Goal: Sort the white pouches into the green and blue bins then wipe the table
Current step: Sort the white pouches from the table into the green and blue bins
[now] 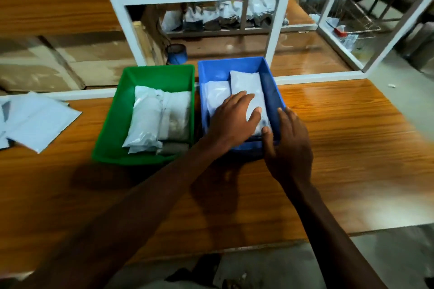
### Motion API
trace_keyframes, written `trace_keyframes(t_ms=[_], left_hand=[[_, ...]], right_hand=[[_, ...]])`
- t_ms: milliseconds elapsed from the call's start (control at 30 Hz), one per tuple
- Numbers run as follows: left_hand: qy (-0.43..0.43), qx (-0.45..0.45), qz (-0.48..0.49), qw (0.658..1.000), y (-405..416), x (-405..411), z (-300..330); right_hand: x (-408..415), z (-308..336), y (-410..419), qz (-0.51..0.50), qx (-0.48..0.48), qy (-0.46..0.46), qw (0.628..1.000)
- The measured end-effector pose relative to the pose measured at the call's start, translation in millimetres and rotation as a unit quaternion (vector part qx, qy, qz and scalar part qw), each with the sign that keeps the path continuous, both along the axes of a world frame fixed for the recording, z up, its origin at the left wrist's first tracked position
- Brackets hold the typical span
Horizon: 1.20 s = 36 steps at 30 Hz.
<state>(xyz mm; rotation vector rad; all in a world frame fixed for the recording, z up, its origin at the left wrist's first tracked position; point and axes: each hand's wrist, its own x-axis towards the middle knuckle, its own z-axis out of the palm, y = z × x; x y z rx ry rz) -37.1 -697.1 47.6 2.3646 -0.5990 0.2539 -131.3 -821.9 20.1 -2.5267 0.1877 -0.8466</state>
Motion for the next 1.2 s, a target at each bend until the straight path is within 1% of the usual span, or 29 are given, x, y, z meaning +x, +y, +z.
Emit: trace_keyframes(t_ms=[33,67,133,233,300,400,567,700,833,933,1067,1200], left_hand=[[-0.051,-0.057,-0.004,0.997,21,-22,2],[-0.089,-0.087,0.000,0.992,42,-42,2],[-0.107,-0.093,0.036,0.989,84,-82,-3],[-0.098,-0.067,0.117,0.986,142,-133,-19],[-0.076,-0.064,0.156,0.983,179,-162,-30],[-0.065,-0.060,0.204,0.975,231,-197,-38],[-0.053,-0.042,0.300,0.952,328,-240,-40],[-0.064,-0.040,0.351,0.933,416,-256,-49],[-0.047,-0.039,0.387,0.920,505,-262,-55],[-0.037,-0.035,0.405,0.913,565,-261,-54],[-0.045,-0.023,0.421,0.906,635,-245,-51],[-0.043,0.001,0.415,0.909,703,-208,-52]], right_hand=[[-6,2,11,0.013,0.010,-0.038,0.999],[-11,4,22,0.032,0.023,-0.066,0.997],[-24,5,50,0.076,0.048,-0.103,0.991],[-41,-1,95,0.150,0.072,-0.134,0.977],[-50,-6,132,0.200,0.089,-0.122,0.968],[-61,-14,188,0.258,0.102,-0.104,0.955],[-73,-24,291,0.360,0.100,-0.049,0.926],[-71,-32,384,0.400,0.098,-0.036,0.911],[-64,-44,478,0.423,0.098,-0.006,0.901],[-51,-45,545,0.433,0.103,-0.002,0.896],[-31,-43,624,0.433,0.107,0.015,0.895],[-4,-46,694,0.418,0.107,0.039,0.901]])
